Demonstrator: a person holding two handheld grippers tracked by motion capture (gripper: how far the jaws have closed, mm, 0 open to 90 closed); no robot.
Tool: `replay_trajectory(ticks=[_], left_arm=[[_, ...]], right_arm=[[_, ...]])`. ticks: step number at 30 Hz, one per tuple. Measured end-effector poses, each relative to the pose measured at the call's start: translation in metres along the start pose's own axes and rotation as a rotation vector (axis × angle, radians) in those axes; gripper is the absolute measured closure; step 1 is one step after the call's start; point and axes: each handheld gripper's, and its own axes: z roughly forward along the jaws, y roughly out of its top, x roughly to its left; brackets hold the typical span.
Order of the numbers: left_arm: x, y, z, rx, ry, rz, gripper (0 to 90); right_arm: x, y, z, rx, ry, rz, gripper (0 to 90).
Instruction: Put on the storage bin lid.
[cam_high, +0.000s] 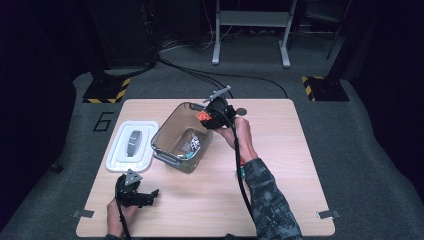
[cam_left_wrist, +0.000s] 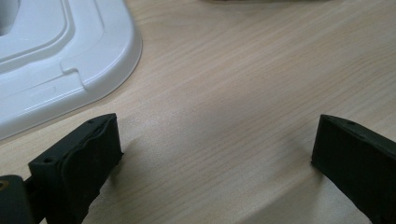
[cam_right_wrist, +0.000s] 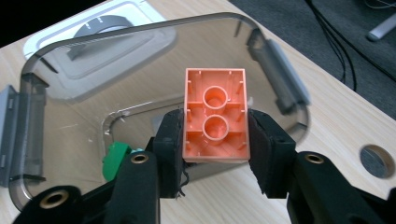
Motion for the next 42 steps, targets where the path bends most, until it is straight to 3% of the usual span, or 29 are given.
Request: replay_trajectory(ticks=[7, 12, 22, 36, 39, 42], left_arm=[[0.000, 0.000, 0.000, -0.002, 0.003, 0.001, 1.1], [0.000, 0.000, 0.000, -0.002, 0.001, -0.005, 1.1], [-0.001, 0.000, 0.001, -0.009, 0.003, -0.013, 1.1], [-0.001, 0.000, 0.001, -0.010, 0.004, -0.009, 1.1], [0.000, 0.000, 0.001, -0.011, 0.004, -0.008, 1.2], [-0.001, 0.000, 0.001, -0.011, 0.004, -0.009, 1.1]], right_arm=[[0.013, 0.005, 0.019, 0.024, 0.025, -0.024, 58.5], [0.017, 0.004, 0.028, 0.072, 0.040, -0.051, 58.5], [0.018, -0.004, 0.034, 0.116, 0.036, -0.073, 58.4], [0.019, -0.009, 0.035, 0.117, 0.031, -0.116, 57.6], [0.019, -0.009, 0.034, 0.124, 0.032, -0.118, 54.5], [0.017, -0.011, 0.033, 0.111, 0.033, -0.089, 44.1]])
